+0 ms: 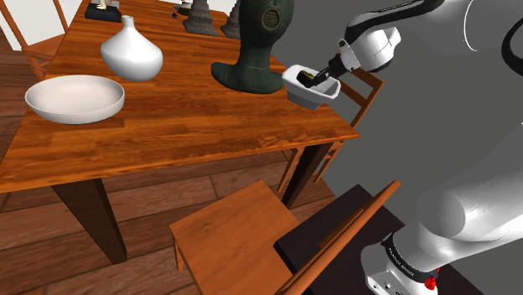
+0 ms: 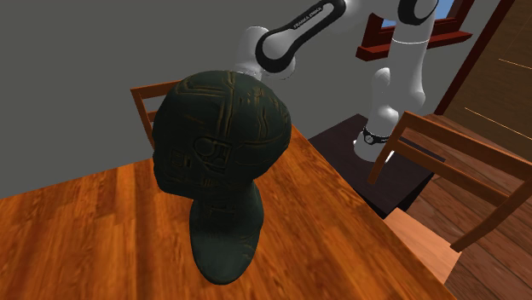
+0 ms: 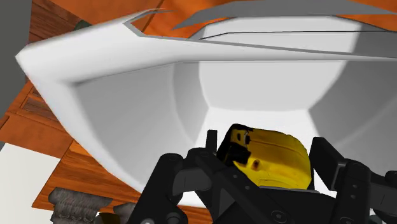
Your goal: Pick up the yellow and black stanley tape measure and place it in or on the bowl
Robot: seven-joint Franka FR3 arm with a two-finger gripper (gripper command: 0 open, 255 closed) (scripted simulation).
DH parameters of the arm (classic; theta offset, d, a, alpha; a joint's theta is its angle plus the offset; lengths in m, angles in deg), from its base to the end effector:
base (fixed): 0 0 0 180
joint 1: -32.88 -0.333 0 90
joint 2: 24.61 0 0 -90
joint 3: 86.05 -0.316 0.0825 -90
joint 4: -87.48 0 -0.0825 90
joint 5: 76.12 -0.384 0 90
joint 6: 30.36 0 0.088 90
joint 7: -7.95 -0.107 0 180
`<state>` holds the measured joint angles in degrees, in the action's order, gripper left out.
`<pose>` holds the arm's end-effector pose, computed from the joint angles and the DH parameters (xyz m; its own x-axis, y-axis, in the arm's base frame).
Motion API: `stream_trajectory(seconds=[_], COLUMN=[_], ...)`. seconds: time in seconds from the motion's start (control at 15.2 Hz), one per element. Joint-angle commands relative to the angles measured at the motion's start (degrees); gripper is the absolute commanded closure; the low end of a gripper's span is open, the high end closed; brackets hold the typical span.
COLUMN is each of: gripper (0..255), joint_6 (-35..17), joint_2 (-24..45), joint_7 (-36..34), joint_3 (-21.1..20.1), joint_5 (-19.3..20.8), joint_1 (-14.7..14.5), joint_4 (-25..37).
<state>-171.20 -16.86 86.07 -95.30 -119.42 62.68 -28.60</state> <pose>0.5649 -0.2151 0.4140 0.7182 0.3600 0.5955 0.4585 -0.8886 -0.0158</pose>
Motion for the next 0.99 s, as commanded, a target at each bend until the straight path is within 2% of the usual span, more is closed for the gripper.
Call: stream_trajectory(seconds=[0.0,0.92], gripper=[255,255], joint_6=[1.0,8.9], joint_2=[-0.8,-4.6], joint_7=[-1.1,-8.2], joint_3=[0.1,1.0], joint_5=[0.8,5.8], joint_1=[0.0,0.3], joint_4=[0.4,5.8])
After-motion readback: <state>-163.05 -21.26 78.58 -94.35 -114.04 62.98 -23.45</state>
